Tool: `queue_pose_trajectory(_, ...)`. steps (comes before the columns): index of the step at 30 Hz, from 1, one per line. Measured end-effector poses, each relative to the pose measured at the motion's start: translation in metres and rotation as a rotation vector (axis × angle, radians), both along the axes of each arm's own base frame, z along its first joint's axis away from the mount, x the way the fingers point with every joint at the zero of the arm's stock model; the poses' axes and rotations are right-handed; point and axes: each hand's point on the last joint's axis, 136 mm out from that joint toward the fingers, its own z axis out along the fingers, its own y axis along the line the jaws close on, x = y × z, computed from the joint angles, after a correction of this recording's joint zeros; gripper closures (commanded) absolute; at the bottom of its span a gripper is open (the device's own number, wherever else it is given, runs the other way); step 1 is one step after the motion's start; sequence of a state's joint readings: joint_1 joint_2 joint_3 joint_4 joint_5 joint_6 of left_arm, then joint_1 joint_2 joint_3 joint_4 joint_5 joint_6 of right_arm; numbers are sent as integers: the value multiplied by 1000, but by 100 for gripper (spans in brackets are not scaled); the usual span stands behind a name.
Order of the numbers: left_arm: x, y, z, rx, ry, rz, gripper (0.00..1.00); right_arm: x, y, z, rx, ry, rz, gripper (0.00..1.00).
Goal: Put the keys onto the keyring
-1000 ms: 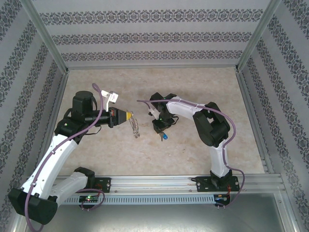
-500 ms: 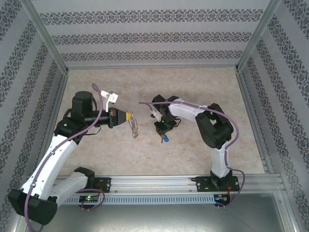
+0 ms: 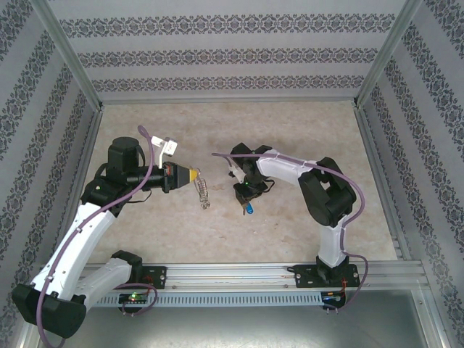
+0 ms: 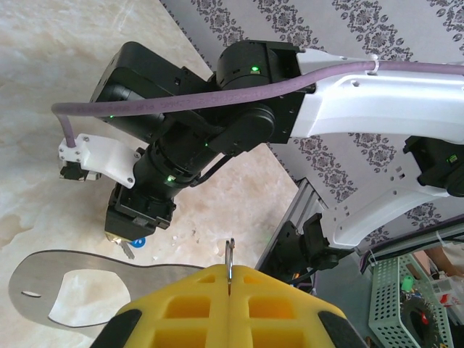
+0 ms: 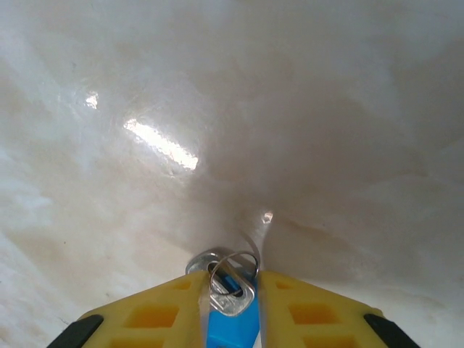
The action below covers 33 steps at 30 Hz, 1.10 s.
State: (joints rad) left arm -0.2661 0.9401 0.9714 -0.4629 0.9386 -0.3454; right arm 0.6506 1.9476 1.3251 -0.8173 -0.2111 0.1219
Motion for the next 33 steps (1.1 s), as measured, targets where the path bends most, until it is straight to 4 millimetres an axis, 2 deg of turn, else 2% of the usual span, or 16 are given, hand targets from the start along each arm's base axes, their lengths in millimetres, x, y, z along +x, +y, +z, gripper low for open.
queue_pose_trajectory(12, -1, 0, -2, -1, 5, -4, 100, -1, 2, 1, 18, 2, -9, 70)
queue_pose_trajectory(16, 0, 0, -2, 0, 6, -4, 100, -1, 3, 0, 19, 5, -8, 76)
queue_pose_trajectory(21, 0, 0, -2, 0, 5, -4, 100, -2, 2, -3, 13, 13, -6, 78)
queue_pose_trajectory(29, 1, -1, -4, -1, 16, -8, 100, -3, 1, -3, 8, 13, 8, 97)
queue_pose_trajectory(33, 1, -2, -5, -1, 20, -10, 100, -2, 1, -3, 10, 9, 17, 100)
